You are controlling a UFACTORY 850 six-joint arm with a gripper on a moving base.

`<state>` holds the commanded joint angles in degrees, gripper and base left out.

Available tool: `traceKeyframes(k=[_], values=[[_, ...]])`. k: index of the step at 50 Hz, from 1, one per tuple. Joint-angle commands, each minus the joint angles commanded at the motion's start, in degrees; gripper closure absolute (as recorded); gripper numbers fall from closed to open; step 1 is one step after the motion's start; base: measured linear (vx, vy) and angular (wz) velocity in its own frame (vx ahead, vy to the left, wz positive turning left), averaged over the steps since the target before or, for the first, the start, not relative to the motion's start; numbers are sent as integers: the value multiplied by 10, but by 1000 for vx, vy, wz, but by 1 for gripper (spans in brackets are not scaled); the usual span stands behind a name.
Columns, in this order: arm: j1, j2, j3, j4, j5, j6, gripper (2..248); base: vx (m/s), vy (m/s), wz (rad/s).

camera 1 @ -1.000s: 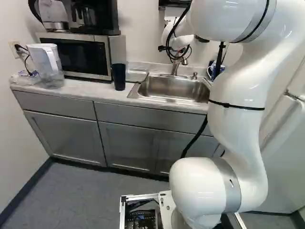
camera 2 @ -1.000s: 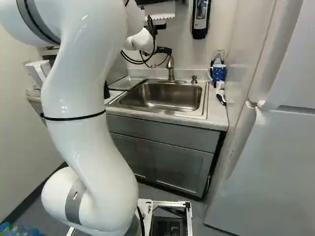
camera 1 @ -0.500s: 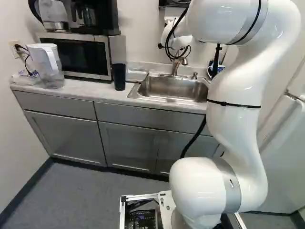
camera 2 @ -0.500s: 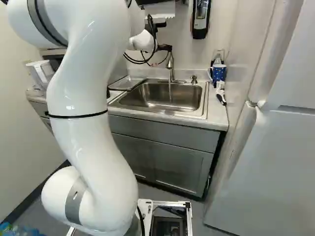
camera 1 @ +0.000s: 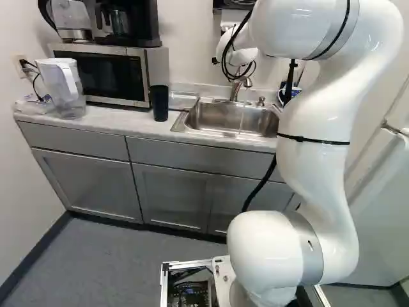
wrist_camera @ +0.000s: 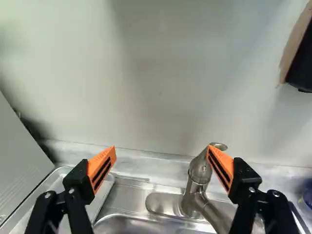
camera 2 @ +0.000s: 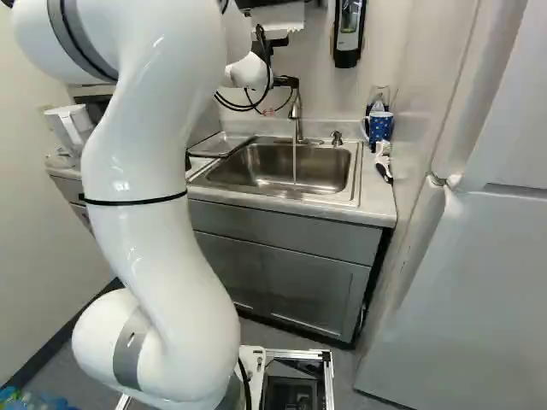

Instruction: Rinse the cup and place it in the tray

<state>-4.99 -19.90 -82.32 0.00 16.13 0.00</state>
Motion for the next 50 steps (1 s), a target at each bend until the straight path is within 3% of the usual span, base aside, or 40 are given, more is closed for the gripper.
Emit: traceKeyframes(k=[27,50], values=[[24,73,83,0,-4,0,3,0,0,0],[46,135,150,0,-55,0,3,0,0,0]])
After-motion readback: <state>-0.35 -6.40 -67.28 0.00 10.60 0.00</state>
